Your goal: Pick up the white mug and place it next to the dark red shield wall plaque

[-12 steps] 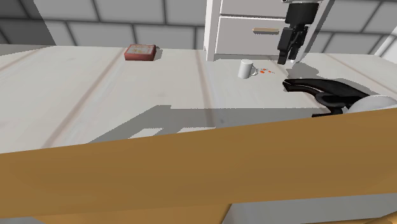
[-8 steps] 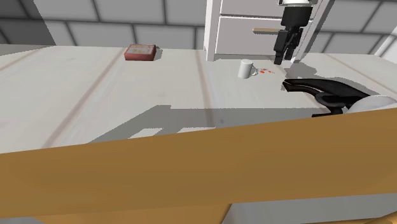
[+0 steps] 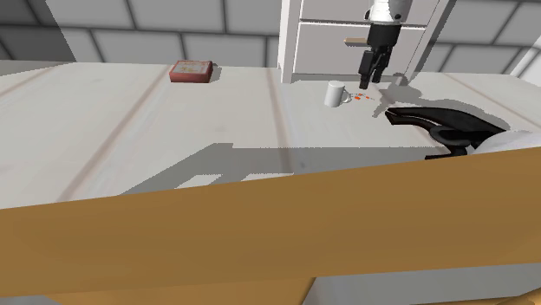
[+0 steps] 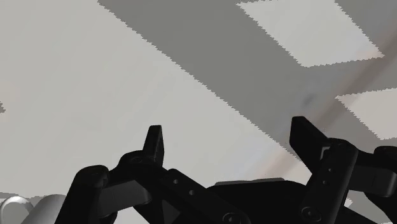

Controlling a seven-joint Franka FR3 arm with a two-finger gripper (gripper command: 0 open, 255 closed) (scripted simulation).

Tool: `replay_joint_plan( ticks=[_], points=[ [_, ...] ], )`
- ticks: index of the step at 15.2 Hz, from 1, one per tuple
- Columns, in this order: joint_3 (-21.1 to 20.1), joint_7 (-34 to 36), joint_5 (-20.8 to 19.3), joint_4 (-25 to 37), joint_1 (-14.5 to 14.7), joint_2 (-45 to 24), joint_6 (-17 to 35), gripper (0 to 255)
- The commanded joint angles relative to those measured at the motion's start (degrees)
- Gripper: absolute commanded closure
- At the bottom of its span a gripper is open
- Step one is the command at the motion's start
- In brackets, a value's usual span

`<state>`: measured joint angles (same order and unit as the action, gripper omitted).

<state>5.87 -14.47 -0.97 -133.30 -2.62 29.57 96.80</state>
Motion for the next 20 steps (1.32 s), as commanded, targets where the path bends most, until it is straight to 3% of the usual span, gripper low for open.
replay_joint_plan(
  ticks=[1,10,20],
  points=[
    [1.33,-2.03,-0.68,1.55,-0.37,-3.54,2.47,0],
    [6.44,-10.86,-0.72,11.09,-1.73,-20.59,11.84,0],
    [9.21,-20.64,3.97,28.99,-4.75,-41.48,16.44,0]
  ],
)
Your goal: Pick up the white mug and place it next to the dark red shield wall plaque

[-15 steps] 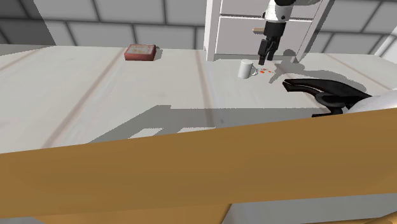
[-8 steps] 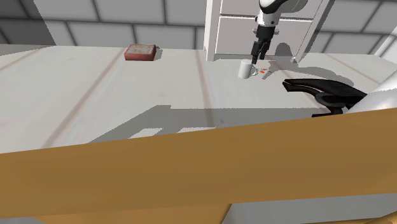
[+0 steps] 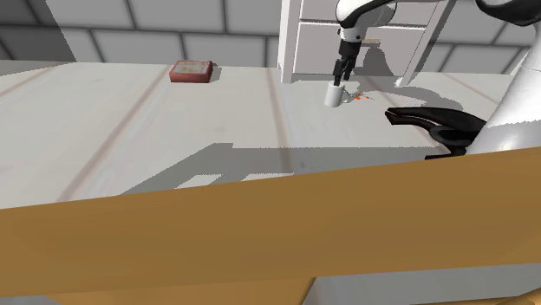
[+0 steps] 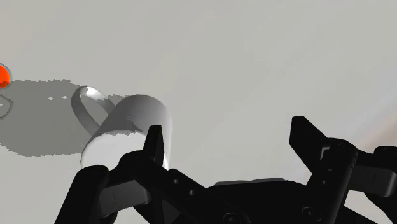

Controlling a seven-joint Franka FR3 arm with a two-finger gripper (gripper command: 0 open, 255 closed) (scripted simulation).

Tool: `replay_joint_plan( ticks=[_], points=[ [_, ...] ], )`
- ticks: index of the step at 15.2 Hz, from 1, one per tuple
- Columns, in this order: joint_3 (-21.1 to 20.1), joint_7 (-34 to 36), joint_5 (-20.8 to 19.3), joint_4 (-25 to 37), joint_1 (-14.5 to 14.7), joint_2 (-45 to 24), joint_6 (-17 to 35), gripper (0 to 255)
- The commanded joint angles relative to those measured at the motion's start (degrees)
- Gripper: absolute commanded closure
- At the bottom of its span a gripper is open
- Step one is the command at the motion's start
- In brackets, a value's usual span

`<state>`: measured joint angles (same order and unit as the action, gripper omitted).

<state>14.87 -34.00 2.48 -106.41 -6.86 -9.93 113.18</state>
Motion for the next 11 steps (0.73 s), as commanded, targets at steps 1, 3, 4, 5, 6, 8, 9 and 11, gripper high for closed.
replay_joint_plan(
  ticks=[1,3,4,5,6,8,9,11],
  points=[
    [0.26,-1.99,1.12,4.37,-0.99,-4.17,0.11,0],
    [0.25,-3.63,2.29,9.26,-2.05,-8.62,-0.03,0],
    [0.20,-4.38,2.86,11.89,-2.64,-10.90,-0.23,0],
    [0.11,-5.09,3.41,14.65,-3.25,-13.21,-0.52,0],
    [-0.02,-5.75,3.94,17.56,-3.90,-15.57,-0.90,0],
    [-0.32,-6.89,4.90,23.73,-5.24,-20.34,-1.96,0],
    [-0.39,-6.92,4.94,23.25,-5.27,-20.52,-1.29,0],
    [-0.48,-7.01,5.07,22.33,-5.28,-20.94,0.03,0]
  ],
)
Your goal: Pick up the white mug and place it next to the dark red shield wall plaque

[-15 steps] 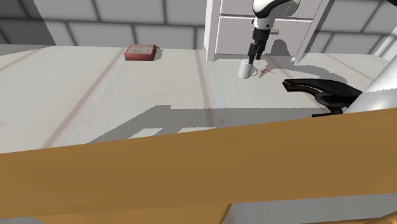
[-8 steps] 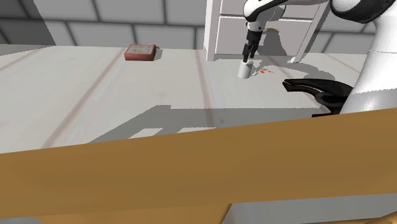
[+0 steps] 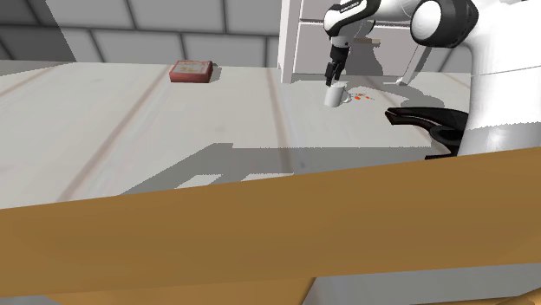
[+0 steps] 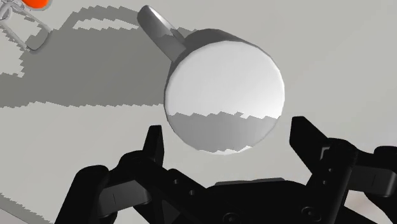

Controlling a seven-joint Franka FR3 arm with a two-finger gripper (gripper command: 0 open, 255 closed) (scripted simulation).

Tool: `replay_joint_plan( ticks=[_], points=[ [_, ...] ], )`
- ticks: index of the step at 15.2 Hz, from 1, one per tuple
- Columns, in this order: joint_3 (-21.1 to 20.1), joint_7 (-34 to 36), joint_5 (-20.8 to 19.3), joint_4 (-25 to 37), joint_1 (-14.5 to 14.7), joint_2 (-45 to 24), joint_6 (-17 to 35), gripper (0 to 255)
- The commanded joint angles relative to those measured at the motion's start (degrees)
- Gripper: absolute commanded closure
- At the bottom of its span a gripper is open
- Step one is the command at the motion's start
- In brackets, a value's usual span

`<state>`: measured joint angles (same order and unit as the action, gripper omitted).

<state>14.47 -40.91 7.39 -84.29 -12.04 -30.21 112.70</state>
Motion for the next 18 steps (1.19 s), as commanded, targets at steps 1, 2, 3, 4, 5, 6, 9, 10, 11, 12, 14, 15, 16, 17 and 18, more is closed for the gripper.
replay_joint_plan(
  ticks=[1,2,3,4,5,6,9,10,11,12,14,15,16,17,18],
  points=[
    [-0.13,-0.14,0.22,-0.21,-0.10,-0.89,1.16,0],
    [-0.17,-0.19,0.30,-0.63,-0.10,-1.13,1.80,0],
    [-0.21,-0.24,0.37,-1.03,-0.11,-1.38,2.44,0],
    [-0.25,-0.29,0.45,-1.41,-0.12,-1.64,3.07,0],
    [-0.28,-0.32,0.49,-1.64,-0.13,-1.78,3.44,0],
    [-0.28,-0.32,0.49,-1.62,-0.13,-1.79,3.43,0],
    [-0.28,-0.32,0.49,-1.62,-0.13,-1.79,3.43,0],
    [-0.28,-0.32,0.49,-1.62,-0.13,-1.79,3.43,0],
    [-0.28,-0.32,0.49,-1.62,-0.13,-1.79,3.43,0],
    [-0.28,-0.32,0.49,-1.61,-0.13,-1.79,3.43,0],
    [-0.28,-0.32,0.49,-1.61,-0.13,-1.79,3.43,255],
    [-0.28,-0.32,0.49,-1.61,-0.13,-1.79,3.43,255],
    [-0.28,-0.32,0.49,-1.61,-0.13,-1.79,3.42,255],
    [-0.28,-0.31,0.49,-1.60,-0.12,-1.79,3.41,255],
    [-0.28,-0.31,0.49,-1.60,-0.13,-1.80,3.42,255]
  ],
)
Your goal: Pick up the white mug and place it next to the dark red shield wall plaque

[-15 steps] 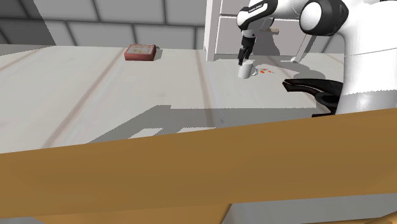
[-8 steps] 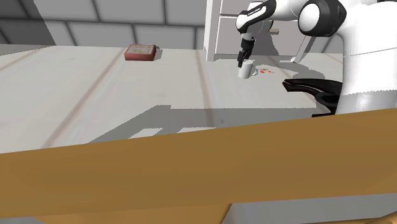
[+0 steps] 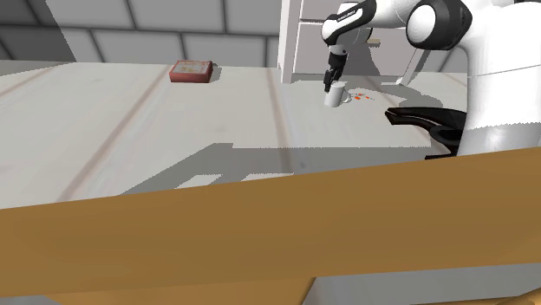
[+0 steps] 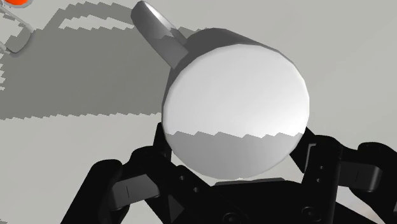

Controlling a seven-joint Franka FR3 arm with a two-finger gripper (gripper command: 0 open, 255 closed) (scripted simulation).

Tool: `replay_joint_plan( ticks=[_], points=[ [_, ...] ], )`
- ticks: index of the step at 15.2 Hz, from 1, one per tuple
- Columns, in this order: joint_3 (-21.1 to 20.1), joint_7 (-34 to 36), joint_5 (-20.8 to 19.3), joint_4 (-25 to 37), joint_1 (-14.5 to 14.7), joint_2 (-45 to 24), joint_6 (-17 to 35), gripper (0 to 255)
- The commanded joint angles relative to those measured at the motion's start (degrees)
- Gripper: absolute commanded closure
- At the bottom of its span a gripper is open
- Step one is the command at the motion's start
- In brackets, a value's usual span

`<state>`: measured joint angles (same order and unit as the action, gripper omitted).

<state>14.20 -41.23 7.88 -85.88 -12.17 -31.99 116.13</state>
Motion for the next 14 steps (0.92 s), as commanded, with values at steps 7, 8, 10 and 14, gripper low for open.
replay_joint_plan(
  ticks=[7,8,10,14],
  points=[
    [0.09,0.09,-0.16,0.67,0.03,0.56,-1.23,255],
    [0.13,0.14,-0.23,1.04,0.03,0.82,-1.86,255],
    [0.21,0.22,-0.37,1.88,0.04,1.29,-3.15,255],
    [0.36,0.39,-0.63,3.71,0.02,2.12,-5.78,255]
  ],
)
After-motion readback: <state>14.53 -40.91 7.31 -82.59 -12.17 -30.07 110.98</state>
